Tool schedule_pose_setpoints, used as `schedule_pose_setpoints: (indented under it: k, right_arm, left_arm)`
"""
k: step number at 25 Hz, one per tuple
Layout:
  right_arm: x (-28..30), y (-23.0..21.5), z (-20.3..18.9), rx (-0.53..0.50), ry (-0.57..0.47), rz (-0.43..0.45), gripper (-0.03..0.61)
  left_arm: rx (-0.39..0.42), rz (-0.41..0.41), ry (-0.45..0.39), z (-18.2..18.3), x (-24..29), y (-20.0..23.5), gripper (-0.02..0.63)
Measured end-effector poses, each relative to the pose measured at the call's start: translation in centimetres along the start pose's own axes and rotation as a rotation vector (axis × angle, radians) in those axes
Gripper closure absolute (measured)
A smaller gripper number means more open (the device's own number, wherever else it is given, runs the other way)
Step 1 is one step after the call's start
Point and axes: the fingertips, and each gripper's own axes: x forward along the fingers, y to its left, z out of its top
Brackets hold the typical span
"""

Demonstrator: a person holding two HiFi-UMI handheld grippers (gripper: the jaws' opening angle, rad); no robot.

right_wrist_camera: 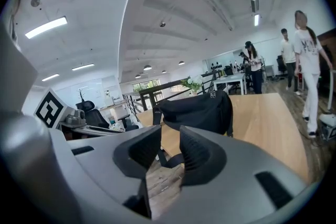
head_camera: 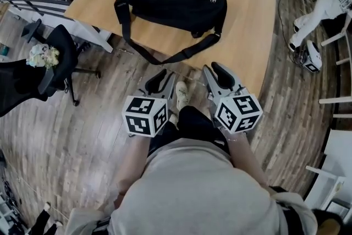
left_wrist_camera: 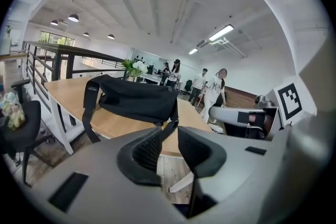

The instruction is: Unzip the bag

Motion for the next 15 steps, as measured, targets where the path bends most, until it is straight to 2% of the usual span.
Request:
schedule_pose_setpoints:
  k: [7, 15]
  right_arm:
    - [5.0, -3.2, 2.0, 0.028, -0.031, 0.016, 0.472]
    - [9.2, -8.9, 6.3, 0.038, -0.071, -0.001, 0.460]
  left_arm:
    - [0.007, -0.009, -0.011, 2.5, 4.6, 1.2, 0.506]
    - [0.096, -0.042, -0.007, 7.4, 12.2, 1.0, 0.506]
